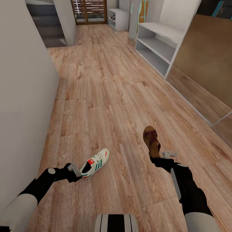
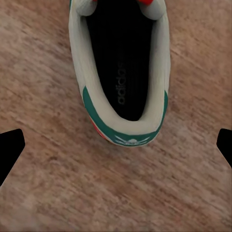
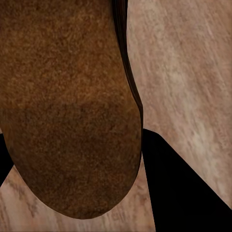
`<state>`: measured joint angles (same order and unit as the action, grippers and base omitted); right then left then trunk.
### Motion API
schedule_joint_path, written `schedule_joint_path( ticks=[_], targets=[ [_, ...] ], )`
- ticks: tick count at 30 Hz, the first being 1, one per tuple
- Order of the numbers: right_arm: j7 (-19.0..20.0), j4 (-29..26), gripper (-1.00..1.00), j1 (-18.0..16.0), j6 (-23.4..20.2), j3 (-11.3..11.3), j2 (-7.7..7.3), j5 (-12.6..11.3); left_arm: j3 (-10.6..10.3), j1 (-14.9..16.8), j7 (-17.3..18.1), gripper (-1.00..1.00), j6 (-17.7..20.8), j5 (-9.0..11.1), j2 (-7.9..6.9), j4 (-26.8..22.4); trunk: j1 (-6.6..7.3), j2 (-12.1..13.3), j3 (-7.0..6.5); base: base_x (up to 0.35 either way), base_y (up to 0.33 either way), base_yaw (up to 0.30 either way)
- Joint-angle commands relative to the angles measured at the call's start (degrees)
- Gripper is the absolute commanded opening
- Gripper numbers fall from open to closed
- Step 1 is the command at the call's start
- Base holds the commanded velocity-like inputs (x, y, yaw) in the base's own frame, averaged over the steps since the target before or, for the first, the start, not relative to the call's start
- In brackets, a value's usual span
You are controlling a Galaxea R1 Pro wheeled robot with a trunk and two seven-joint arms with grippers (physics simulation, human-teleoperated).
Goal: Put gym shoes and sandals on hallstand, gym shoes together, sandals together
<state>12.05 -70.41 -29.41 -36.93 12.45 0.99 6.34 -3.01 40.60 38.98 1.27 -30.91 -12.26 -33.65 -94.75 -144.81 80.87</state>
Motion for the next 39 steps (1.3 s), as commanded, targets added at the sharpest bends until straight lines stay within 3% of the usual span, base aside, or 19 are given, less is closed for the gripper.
schedule_joint_path(
  ticks=[1, 29, 39],
  targets=[
    [0.44, -0.08, -1.0, -0.03, -0.3, 0.15, 0.06, 0.43, -0.16, 0.01, 0.13, 1.0, 0.14, -0.2, -0.04, -0.11, 0.01, -0.02, 0.05, 0.0, 0.0, 0.0],
    [0.43, -0.17, -1.0, -0.06, -0.52, 0.29, 0.07, 0.43, -0.16, 0.01, 0.05, 1.0, 0.14, -0.22, 0.05, -0.1, 0.01, -0.02, 0.05, 0.063, 0.034, 0.0],
    [0.43, -0.17, -1.0, -0.03, -0.55, 0.27, 0.08, 0.43, -0.16, 0.01, 0.05, 1.0, 0.14, -0.21, 0.05, -0.1, -0.17, -0.11, 1.8, 0.0, 0.0, -0.029]
  ],
)
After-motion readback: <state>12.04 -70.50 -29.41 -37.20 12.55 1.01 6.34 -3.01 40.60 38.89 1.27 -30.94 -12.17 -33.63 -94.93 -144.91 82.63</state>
